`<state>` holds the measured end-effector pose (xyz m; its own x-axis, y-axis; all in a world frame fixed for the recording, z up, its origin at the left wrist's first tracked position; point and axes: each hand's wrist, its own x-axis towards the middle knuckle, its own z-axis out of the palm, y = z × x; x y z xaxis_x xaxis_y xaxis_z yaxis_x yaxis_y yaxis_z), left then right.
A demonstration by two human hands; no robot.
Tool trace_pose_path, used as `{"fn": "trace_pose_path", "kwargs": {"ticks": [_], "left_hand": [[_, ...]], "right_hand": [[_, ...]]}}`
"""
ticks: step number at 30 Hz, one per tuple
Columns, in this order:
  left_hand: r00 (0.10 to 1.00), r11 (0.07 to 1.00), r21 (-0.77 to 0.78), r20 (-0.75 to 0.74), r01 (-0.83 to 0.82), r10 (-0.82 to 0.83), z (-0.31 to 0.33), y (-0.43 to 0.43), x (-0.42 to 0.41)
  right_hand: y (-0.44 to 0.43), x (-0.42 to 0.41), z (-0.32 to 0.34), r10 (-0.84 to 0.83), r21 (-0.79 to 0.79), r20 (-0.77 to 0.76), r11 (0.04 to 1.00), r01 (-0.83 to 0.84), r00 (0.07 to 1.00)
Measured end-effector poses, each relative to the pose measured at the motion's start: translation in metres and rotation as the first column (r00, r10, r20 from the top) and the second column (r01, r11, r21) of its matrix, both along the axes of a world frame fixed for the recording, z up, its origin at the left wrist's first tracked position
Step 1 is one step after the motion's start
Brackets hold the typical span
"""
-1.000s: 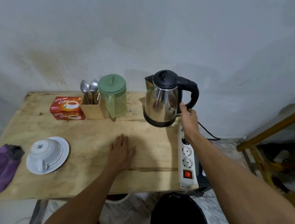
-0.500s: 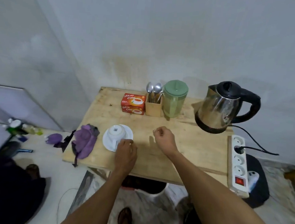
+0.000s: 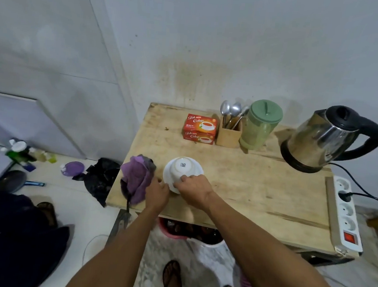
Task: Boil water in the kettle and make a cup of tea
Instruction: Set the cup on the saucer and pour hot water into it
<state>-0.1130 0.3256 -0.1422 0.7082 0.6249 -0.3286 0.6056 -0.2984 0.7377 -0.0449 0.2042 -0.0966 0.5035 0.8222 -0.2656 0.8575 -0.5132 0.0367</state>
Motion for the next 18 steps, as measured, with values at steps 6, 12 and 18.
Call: {"fn": "trace_pose_path", "kwargs": {"ticks": [6,12,18], "left_hand": [[0.998,0.992,-0.123,-0.051,0.017,-0.023,-0.004,0.011,0.01],[0.998,0.989,-0.15,-0.059,0.003,-0.012,-0.004,0.016,0.016],[0.999,0.968,-0.25,-0.041,-0.03,0.02,-0.003,0.018,0.016]], "right_hand": [[0.022,-0.002,0.009,0.098,-0.221,0.124,0.973,-0.069,0.987],[0.026,-0.001,0.007,0.182,-0.285,0.145,0.949,-0.135,0.973],[0.013,0.006,0.013,0.114,-0.198,0.144,0.977,-0.085,0.983]]}}
